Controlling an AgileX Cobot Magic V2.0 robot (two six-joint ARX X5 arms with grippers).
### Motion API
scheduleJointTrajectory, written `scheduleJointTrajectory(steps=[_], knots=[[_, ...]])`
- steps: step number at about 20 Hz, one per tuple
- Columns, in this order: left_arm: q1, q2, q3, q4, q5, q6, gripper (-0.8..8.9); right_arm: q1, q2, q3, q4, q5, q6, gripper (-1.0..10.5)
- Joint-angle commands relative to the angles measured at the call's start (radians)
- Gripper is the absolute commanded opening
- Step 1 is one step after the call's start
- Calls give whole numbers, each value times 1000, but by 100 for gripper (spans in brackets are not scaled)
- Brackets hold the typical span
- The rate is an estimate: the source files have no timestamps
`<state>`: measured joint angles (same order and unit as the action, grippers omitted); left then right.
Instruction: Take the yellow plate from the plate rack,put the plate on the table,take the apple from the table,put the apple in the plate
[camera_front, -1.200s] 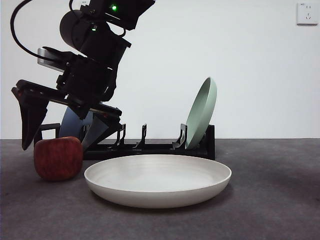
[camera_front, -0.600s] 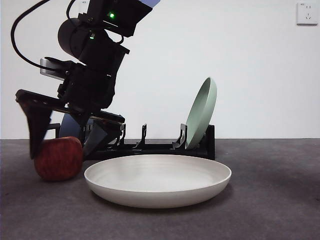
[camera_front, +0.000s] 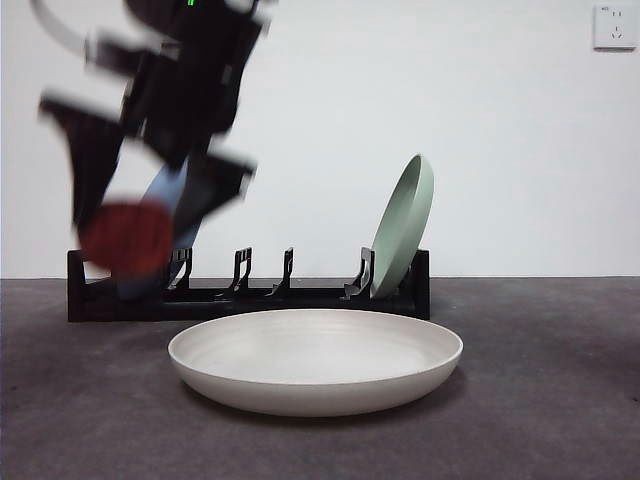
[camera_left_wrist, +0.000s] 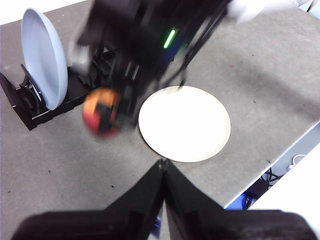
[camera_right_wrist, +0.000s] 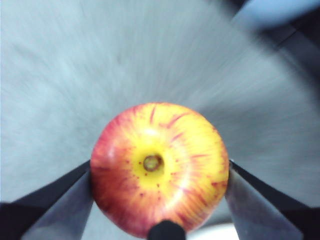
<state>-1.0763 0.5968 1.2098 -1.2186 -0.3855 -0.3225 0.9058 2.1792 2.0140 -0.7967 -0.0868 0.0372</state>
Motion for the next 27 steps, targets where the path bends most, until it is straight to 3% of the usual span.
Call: scheduleJointTrajectory(steps=[1,7,12,19,27], knots=[[2,-3,-2,3,4,20,-7,2,-95,7,-37,50,-68,-12],[2,-3,-2,8,159,122,-7,-34,-262,3,-231,77,-124,-12],[2,-3,-2,8,299,190,-7,-57,-330,-89,-263,87,-135,-12],[2,-1,-2,8,487,291,-7,-81,-438,-581,78,48,-68,-12],[2,55,-2,1,606,351,-7,-123,-437,-843,348,45,-29,-12]])
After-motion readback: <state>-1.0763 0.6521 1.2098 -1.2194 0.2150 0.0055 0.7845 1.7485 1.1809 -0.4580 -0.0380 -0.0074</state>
